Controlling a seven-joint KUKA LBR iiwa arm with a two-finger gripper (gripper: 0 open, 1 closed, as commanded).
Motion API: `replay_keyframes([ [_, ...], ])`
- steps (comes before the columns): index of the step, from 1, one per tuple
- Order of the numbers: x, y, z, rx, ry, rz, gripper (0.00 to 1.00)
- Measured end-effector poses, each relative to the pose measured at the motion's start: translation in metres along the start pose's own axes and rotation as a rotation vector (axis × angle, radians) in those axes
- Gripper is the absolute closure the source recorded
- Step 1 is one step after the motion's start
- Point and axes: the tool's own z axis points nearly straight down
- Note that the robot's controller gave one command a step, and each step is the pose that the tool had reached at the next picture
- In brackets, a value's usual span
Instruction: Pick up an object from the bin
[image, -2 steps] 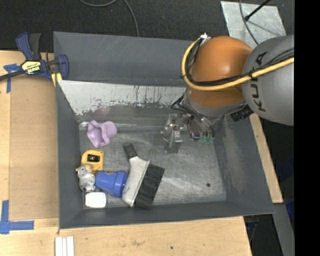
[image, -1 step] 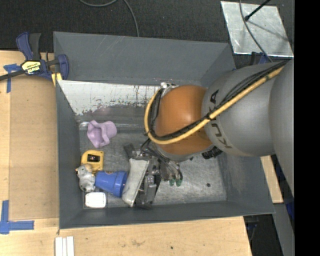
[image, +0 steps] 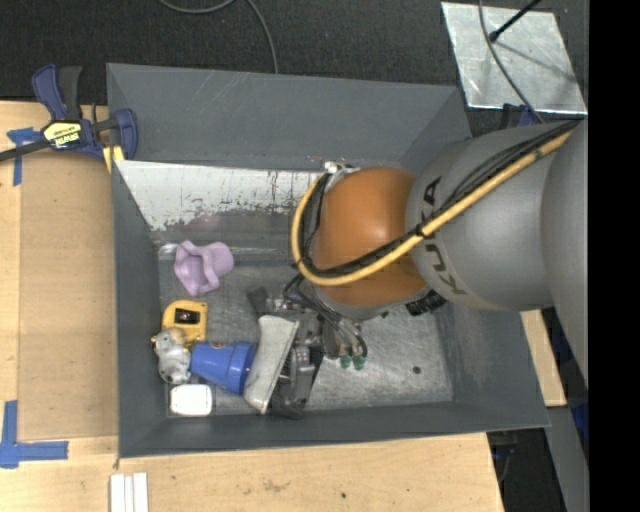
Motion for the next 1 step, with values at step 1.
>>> replay_keyframes([
  [1,-0.0137,0.0463,0.0788,-0.001,-0.019,-0.035,1.0],
])
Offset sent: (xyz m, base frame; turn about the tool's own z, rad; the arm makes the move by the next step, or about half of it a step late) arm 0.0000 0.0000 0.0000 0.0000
